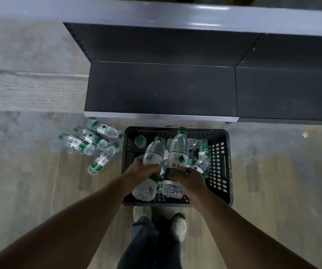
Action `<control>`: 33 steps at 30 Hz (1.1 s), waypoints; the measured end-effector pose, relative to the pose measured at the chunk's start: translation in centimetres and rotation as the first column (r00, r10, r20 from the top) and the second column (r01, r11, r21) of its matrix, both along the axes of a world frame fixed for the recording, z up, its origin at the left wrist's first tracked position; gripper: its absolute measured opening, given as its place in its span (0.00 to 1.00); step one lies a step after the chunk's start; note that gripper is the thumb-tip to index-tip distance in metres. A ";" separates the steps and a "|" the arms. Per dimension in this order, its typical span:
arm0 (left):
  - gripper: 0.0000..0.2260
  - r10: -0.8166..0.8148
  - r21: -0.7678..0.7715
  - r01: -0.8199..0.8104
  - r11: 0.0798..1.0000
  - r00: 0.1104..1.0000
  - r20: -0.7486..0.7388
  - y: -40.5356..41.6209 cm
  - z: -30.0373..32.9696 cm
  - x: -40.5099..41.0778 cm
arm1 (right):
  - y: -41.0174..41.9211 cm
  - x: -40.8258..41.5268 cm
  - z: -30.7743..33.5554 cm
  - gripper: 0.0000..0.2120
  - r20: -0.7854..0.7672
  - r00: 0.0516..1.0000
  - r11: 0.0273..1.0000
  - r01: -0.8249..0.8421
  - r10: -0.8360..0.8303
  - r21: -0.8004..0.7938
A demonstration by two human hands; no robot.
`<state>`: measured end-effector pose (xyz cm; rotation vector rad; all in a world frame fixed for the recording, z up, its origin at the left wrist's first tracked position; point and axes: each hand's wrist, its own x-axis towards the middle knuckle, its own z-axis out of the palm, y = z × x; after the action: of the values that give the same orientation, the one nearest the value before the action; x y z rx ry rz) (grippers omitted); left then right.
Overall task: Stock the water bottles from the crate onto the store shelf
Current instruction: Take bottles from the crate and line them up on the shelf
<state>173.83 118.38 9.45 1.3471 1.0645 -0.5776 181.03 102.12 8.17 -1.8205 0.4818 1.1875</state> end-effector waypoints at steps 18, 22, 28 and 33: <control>0.11 0.147 -0.044 -0.145 0.988 0.989 0.030 -1.6 5.1 -0.6 | -1.6 1.3 6.0 0.17 0.140 0.987 0.997 -0.070 0.073 -0.023; 0.11 0.163 -0.077 -0.157 0.985 0.984 0.078 -1.3 8.3 -0.2 | -1.4 2.1 9.1 0.19 0.174 0.981 0.996 -0.081 0.084 -0.024; 0.15 0.137 -0.080 -0.129 0.988 0.986 0.096 -0.9 13.7 0.7 | -0.7 3.3 14.7 0.12 0.257 0.957 0.991 -0.136 0.134 -0.012; 0.09 0.023 0.078 -0.037 0.996 0.986 0.167 -0.6 18.4 1.1 | -0.7 4.4 19.5 0.18 0.319 0.924 0.977 -0.200 0.212 -0.071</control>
<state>174.96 117.77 27.88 1.4215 0.9786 -0.3957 185.40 101.40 27.69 -2.0906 0.1248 0.9889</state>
